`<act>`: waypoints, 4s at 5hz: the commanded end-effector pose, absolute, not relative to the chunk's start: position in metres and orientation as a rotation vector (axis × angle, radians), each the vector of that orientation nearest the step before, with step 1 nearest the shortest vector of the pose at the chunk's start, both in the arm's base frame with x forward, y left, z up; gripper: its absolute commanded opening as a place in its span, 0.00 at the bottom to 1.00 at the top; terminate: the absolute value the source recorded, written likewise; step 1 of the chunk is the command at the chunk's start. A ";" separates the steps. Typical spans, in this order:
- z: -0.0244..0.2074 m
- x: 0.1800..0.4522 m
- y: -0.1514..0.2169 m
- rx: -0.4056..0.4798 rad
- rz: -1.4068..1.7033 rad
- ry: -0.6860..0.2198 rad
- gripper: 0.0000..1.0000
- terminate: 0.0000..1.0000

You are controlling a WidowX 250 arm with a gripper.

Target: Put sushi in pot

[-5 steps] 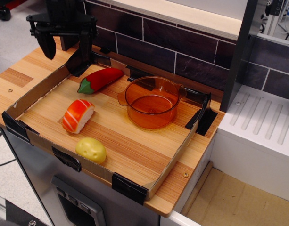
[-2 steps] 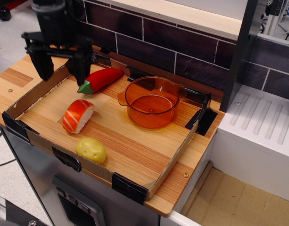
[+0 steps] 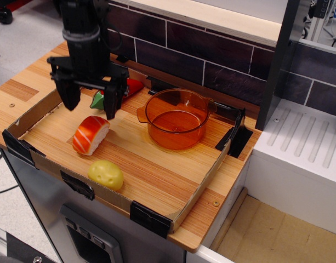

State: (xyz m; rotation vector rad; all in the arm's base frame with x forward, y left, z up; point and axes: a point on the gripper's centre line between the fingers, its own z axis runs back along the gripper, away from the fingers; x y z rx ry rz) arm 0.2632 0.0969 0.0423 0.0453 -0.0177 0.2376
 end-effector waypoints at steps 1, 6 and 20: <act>0.034 0.258 0.094 0.070 0.210 -0.027 1.00 0.00; 0.076 0.258 0.083 0.016 0.246 -0.119 0.00 0.00; 0.126 0.307 0.036 -0.054 0.365 -0.163 1.00 0.00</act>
